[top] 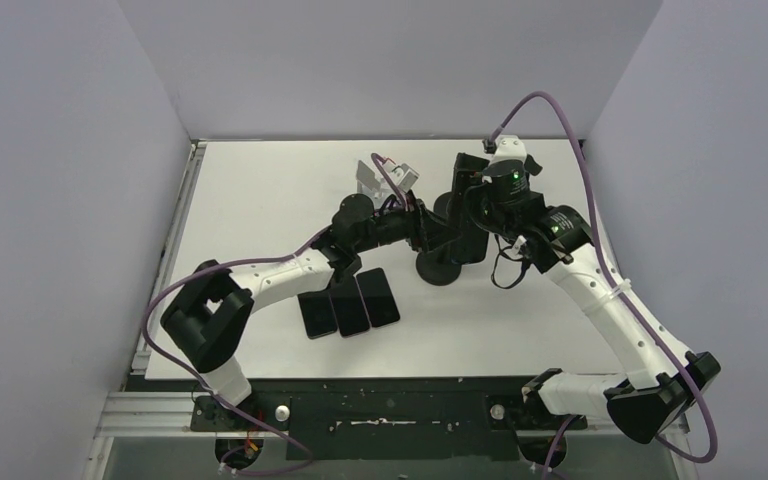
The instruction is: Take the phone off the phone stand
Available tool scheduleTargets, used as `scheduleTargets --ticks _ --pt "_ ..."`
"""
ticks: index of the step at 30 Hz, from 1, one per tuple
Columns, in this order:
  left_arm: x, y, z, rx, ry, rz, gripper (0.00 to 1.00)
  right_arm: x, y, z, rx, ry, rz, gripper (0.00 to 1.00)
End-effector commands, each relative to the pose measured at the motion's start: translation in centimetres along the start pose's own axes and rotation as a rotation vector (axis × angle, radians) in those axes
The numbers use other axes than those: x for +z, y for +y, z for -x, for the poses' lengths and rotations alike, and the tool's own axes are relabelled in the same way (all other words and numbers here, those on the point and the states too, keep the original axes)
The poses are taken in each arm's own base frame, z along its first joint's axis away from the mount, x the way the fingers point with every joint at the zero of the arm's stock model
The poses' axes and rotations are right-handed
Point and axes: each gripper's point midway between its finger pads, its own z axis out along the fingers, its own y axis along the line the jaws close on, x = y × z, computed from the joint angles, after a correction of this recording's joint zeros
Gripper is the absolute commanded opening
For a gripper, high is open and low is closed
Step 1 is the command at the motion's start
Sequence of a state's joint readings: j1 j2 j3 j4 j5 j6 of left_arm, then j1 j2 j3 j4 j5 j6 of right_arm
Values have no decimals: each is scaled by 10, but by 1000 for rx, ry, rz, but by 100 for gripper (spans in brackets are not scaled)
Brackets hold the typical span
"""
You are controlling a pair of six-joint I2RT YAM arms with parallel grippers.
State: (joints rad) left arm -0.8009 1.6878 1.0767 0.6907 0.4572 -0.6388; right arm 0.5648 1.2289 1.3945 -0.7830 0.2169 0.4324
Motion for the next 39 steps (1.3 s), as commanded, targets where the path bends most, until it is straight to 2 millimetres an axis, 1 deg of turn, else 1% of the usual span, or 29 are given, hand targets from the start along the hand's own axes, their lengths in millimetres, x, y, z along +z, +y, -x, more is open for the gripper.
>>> scheduleTargets --ticks 1,3,7,9,12,17,22,27,31,39 --pt "9 -19 21 50 -48 -65 38 -17 13 44 60 -135 44 42" --pt "9 -20 22 47 -52 -70 33 -17 12 43 59 -133 43 42" --pt "9 -22 22 23 -70 -84 17 -17 15 41 56 -127 55 44" --pt "9 -23 22 10 -74 -91 10 -18 17 40 55 -122 72 49" --pt "7 -26 24 -9 -90 -100 1 -20 21 40 52 -123 96 62" --pt "4 -27 27 -40 -113 -100 0 -21 23 37 47 -116 116 75" --pt "4 -27 26 -51 -116 -99 0 -22 28 33 31 -114 154 84" --pt "3 -28 27 -65 -119 -102 0 -25 29 31 17 -121 169 93" --pt "3 -28 26 -78 -118 -105 0 -23 26 28 2 -126 161 95" --pt "2 -29 25 -88 -116 -108 0 -19 15 21 -79 -135 124 95"
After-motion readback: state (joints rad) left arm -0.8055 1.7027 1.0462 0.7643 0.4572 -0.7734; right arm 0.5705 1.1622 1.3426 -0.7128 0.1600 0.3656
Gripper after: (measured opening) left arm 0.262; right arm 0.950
